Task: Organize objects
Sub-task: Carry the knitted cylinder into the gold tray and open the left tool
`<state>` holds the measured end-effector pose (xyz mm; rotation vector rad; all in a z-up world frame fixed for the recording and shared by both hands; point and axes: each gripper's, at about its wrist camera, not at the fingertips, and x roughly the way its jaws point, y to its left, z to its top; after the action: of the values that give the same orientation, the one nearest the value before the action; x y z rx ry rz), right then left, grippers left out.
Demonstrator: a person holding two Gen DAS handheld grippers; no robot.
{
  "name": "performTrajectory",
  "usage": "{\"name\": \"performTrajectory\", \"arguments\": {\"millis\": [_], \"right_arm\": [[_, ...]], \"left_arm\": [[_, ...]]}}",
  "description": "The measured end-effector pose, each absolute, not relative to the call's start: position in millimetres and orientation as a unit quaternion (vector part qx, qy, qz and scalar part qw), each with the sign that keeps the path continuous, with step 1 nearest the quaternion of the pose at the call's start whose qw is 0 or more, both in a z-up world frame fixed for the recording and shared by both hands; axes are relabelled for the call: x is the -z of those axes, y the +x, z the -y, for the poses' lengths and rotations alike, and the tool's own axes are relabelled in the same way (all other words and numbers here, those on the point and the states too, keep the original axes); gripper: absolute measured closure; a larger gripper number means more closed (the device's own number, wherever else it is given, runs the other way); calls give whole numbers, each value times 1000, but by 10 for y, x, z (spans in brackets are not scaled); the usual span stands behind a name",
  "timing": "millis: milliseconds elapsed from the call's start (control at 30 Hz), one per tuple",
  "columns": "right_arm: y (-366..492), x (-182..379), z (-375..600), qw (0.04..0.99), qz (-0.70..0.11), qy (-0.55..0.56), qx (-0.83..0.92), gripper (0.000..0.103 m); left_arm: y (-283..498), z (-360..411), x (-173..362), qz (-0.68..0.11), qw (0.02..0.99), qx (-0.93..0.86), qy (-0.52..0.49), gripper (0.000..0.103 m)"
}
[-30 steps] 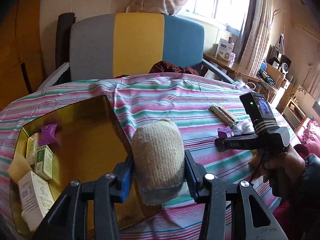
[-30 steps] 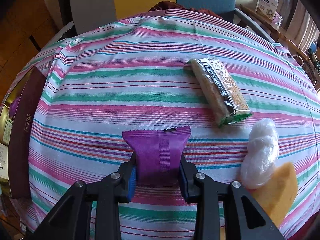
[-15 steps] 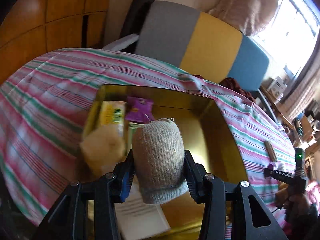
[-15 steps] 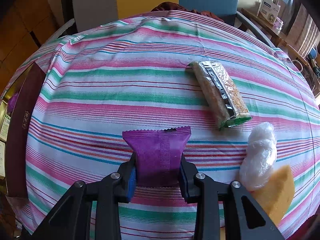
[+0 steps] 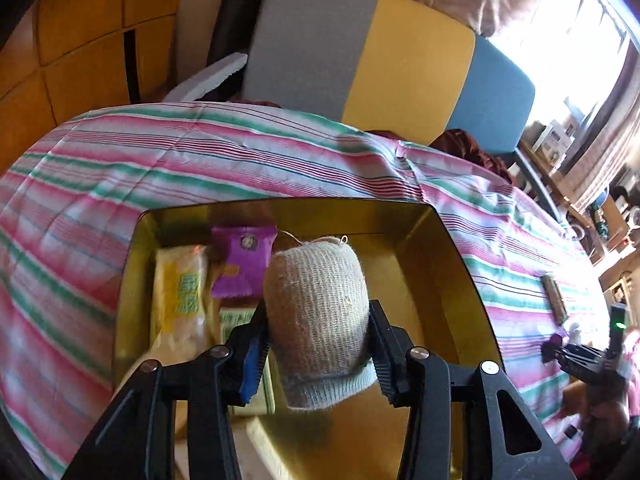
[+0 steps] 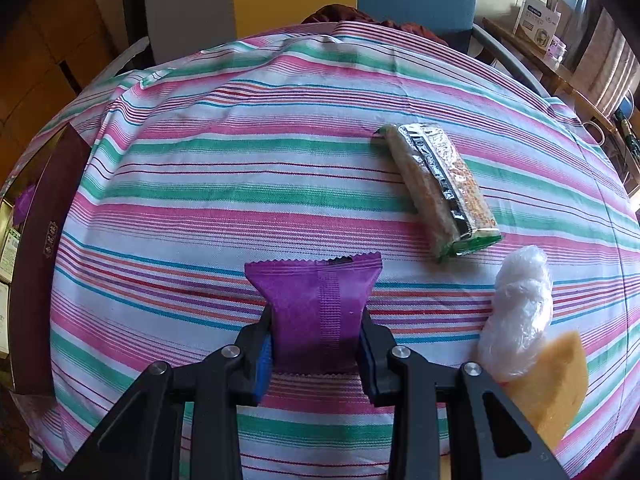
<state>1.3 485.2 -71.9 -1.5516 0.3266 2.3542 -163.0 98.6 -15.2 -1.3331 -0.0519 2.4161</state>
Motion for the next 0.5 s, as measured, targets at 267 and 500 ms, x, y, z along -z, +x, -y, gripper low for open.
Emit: {"name": "performTrajectory", "arguments": {"millis": [267,500], "right_arm": [[-1,716,-4848,151,-113,-540,-820,69],[-4,705,-4842,150,-112,-539,-821,69]], "left_arm": [[-2186,-1286,500,-13,168,-834,-526,56],[-2326,-1282,553,-25,147,-841,-521,39]]}}
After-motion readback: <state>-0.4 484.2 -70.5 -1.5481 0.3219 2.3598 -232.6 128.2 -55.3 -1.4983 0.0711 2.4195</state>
